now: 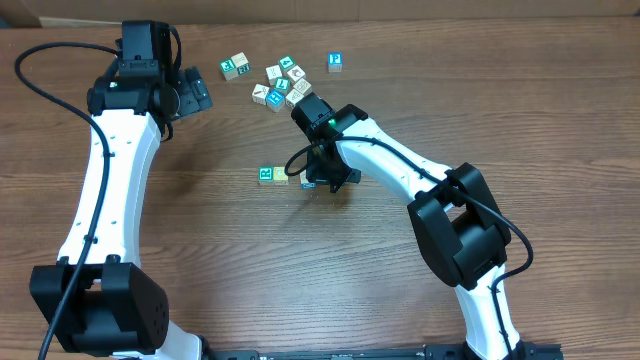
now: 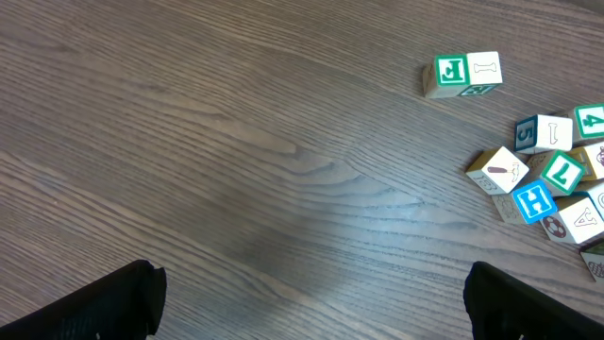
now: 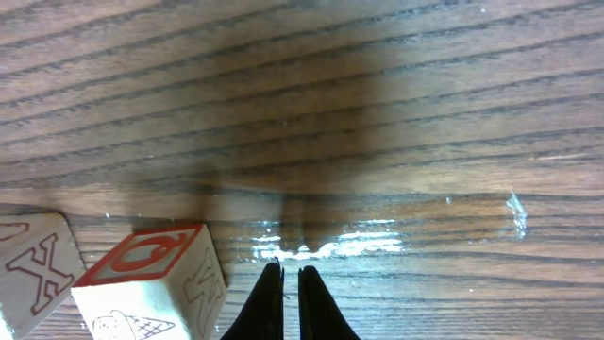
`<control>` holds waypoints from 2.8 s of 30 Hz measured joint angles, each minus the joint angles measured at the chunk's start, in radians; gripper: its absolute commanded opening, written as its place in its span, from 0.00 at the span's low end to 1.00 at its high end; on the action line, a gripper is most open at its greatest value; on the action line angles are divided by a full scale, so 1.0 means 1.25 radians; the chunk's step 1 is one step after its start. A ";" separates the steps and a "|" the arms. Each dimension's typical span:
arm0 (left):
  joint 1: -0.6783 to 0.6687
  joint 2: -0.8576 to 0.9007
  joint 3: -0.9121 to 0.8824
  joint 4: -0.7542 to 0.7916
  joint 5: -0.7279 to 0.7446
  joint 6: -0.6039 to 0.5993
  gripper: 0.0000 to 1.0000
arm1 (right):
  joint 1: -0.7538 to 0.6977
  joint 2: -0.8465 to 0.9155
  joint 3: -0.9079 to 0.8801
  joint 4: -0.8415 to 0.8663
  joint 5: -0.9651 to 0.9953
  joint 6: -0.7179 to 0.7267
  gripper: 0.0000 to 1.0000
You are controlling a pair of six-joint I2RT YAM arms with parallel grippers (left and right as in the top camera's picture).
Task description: Form a horizontal line
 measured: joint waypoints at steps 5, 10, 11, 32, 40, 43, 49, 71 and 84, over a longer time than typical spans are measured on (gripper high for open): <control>0.000 0.000 0.000 0.000 0.000 0.000 0.99 | 0.000 0.000 0.000 0.002 0.000 0.000 0.04; 0.000 0.000 0.000 0.000 0.000 0.000 1.00 | 0.000 0.000 0.000 0.008 0.000 0.001 0.04; 0.000 0.000 0.000 0.000 0.000 0.000 1.00 | 0.000 0.000 0.000 0.010 0.000 0.000 0.04; 0.000 0.000 0.000 0.000 0.000 0.000 1.00 | 0.000 0.000 0.000 0.045 -0.021 0.000 0.04; 0.000 0.000 0.000 0.000 0.000 0.000 0.99 | 0.000 0.000 0.000 0.056 -0.021 0.000 0.04; 0.000 0.000 0.000 0.000 0.000 0.000 1.00 | 0.000 0.000 0.000 0.063 -0.022 0.001 0.04; 0.000 0.000 0.000 0.000 0.000 0.000 1.00 | 0.000 0.000 0.000 0.054 -0.022 0.000 0.04; 0.000 0.000 0.000 0.000 0.000 0.000 1.00 | 0.011 0.000 -0.022 0.063 -0.028 0.000 0.04; 0.000 0.000 0.000 0.000 0.000 0.000 1.00 | 0.011 0.000 -0.023 0.110 -0.042 0.003 0.04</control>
